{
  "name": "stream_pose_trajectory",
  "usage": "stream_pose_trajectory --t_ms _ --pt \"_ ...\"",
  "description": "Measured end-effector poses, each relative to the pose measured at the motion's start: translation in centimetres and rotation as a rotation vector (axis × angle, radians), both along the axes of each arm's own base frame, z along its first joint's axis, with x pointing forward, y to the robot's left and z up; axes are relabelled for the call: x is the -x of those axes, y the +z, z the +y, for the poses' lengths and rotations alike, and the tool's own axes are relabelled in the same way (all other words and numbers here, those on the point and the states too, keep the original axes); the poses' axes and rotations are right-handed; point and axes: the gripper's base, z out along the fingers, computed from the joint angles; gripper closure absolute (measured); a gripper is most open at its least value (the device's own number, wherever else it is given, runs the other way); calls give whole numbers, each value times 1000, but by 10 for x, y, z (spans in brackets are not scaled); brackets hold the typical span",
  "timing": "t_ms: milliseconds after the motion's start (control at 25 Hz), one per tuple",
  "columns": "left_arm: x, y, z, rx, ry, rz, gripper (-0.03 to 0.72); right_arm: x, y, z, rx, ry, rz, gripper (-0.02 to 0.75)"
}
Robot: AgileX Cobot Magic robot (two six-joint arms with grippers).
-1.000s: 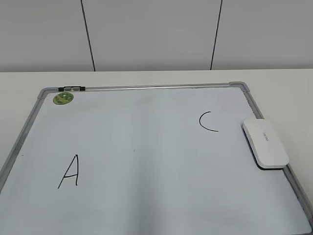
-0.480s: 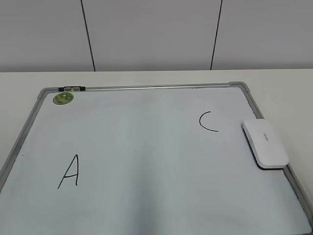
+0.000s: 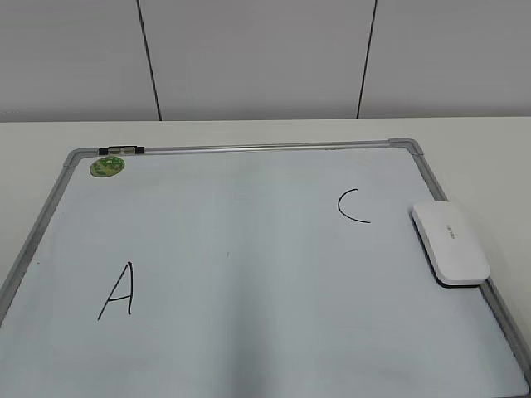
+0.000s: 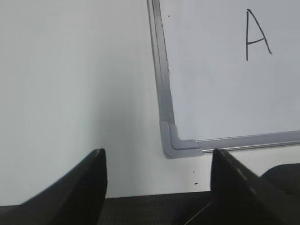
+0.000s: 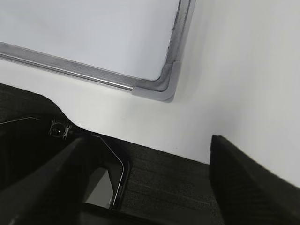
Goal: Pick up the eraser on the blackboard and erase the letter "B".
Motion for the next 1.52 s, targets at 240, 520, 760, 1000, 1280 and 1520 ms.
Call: stream_pose_trajectory --t_ms 240,520,760,1000,1280,1520 --pt "22 6 0 3 0 -143 177 18 9 -8 -34 -54 -136 148" --pt "42 8 1 5 0 -257 181 45 16 -17 -54 -188 -313 148" --pt "49 8 1 5 0 -299 189 64 17 -19 -70 -209 -431 148" --pt "56 8 1 6 0 -339 189 76 17 -20 -81 -209 -509 148" --pt "60 8 1 6 0 -360 194 81 17 -20 -86 -208 -542 148" --pt "60 8 1 6 0 -359 195 81 17 -20 -86 -208 -542 148"
